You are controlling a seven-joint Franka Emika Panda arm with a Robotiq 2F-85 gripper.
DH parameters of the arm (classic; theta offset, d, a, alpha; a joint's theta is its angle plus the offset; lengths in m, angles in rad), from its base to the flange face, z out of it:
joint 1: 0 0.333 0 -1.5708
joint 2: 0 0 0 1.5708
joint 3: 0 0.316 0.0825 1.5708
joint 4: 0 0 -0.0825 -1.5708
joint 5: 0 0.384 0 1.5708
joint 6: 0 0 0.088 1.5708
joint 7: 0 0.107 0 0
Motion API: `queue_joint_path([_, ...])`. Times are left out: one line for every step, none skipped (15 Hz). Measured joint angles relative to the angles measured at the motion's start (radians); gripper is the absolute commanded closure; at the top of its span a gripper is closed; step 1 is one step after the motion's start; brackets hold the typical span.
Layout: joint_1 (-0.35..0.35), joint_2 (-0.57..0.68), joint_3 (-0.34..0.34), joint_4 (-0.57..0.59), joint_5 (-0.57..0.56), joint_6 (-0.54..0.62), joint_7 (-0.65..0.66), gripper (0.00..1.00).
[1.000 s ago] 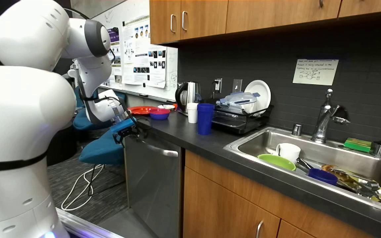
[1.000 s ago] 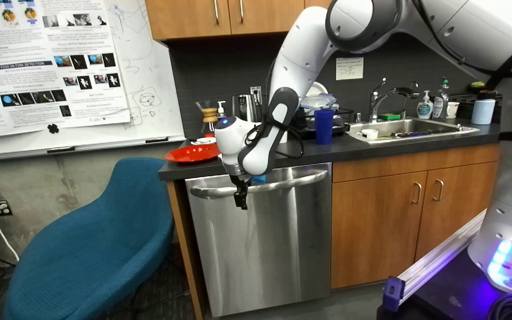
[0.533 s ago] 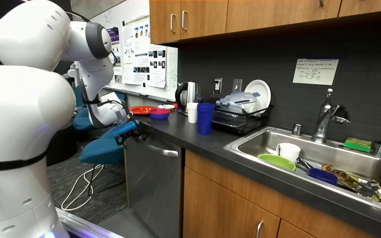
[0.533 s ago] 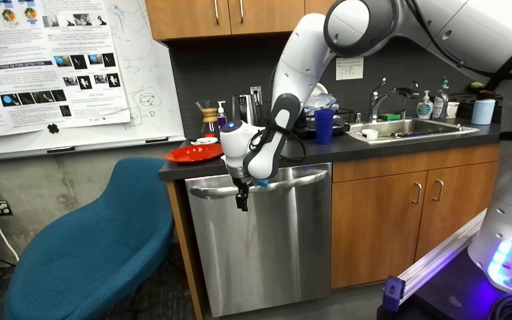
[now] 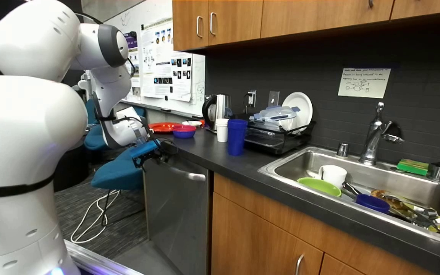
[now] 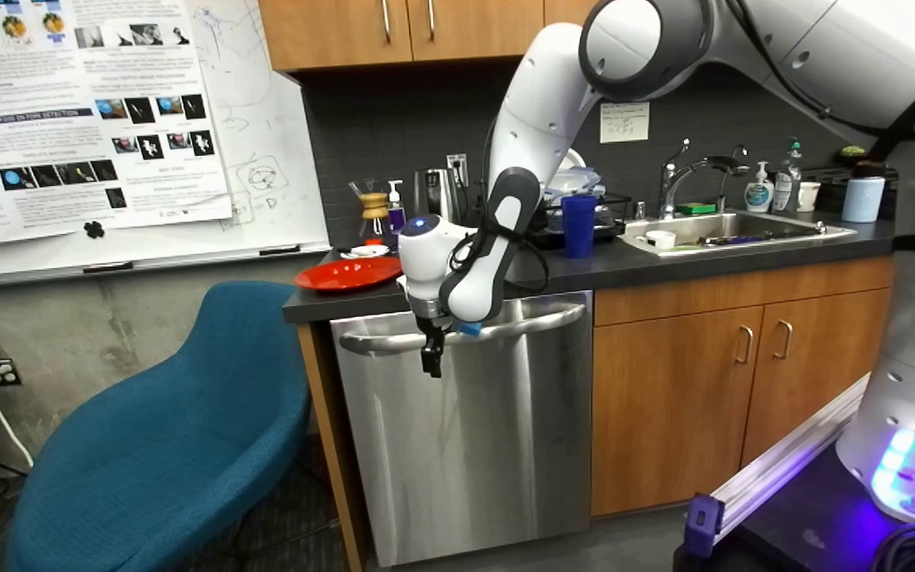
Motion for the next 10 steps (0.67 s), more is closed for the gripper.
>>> queue_joint_path([0.001, -0.001, -0.003, -0.005, 0.000, 0.013, 0.004, 0.00])
queue_joint_path([0.003, -0.003, -0.007, -0.011, 0.000, 0.028, 0.010, 0.00])
queue_joint_path([0.005, -0.004, -0.011, -0.017, 0.000, 0.043, 0.017, 0.00])
queue_joint_path([0.006, -0.006, -0.014, -0.024, 0.001, 0.058, 0.021, 0.00])
queue_joint_path([0.008, -0.008, -0.017, -0.030, 0.002, 0.071, 0.024, 0.00])
queue_joint_path([0.009, -0.010, -0.019, -0.036, 0.003, 0.084, 0.027, 0.00])
queue_joint_path([0.010, -0.011, -0.022, -0.041, 0.005, 0.097, 0.032, 0.00])
queue_joint_path([0.012, -0.013, -0.025, -0.047, 0.008, 0.109, 0.034, 0.00])
queue_joint_path([0.013, -0.016, -0.027, -0.053, 0.011, 0.120, 0.036, 0.00])
queue_joint_path([0.015, -0.019, -0.029, -0.061, 0.018, 0.130, 0.036, 0.00])
